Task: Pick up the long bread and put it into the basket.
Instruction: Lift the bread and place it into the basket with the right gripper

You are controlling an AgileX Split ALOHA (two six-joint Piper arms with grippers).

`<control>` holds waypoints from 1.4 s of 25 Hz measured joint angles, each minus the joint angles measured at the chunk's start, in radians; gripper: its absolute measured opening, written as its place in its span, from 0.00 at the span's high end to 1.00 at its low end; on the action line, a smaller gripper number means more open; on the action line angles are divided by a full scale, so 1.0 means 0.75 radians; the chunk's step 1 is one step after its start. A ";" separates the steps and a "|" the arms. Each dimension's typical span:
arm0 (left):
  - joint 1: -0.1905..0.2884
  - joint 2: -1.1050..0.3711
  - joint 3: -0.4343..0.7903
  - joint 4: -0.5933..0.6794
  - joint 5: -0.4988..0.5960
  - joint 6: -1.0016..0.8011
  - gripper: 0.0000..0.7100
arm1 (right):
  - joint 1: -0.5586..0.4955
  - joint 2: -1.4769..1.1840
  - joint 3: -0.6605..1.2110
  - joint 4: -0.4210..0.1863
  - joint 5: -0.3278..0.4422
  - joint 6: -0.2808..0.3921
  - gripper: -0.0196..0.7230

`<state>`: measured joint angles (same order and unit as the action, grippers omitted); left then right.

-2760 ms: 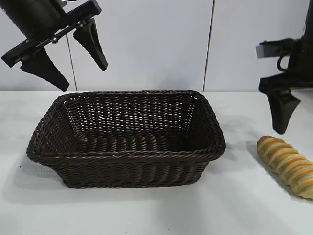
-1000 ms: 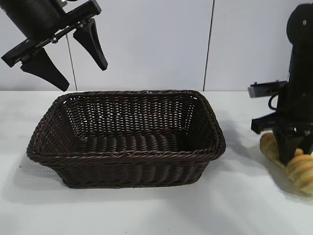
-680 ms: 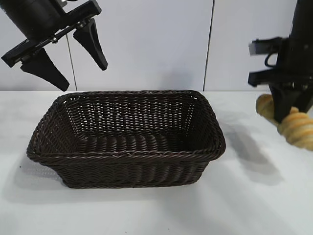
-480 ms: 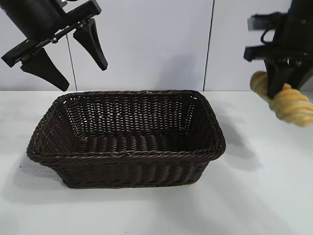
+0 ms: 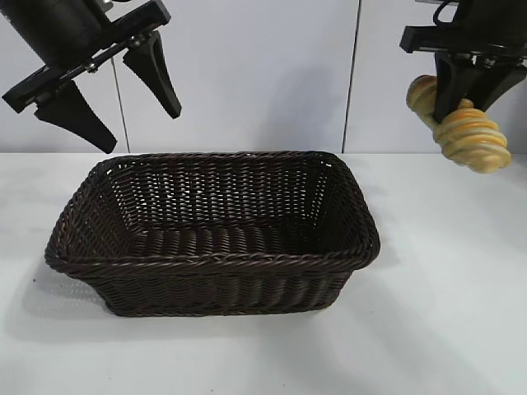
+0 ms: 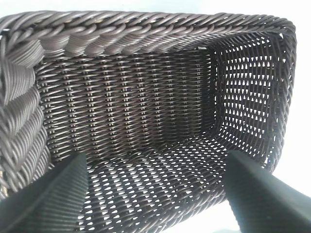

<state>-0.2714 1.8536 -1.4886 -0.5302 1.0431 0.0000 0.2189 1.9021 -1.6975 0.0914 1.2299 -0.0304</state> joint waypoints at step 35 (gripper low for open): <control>0.000 0.000 0.000 0.000 0.007 0.000 0.21 | 0.469 0.159 0.000 0.016 -0.260 0.009 0.49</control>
<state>-0.2714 1.8536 -1.4886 -0.5302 1.0482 0.0000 0.5705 2.0211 -1.6975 0.1037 1.0349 -0.0238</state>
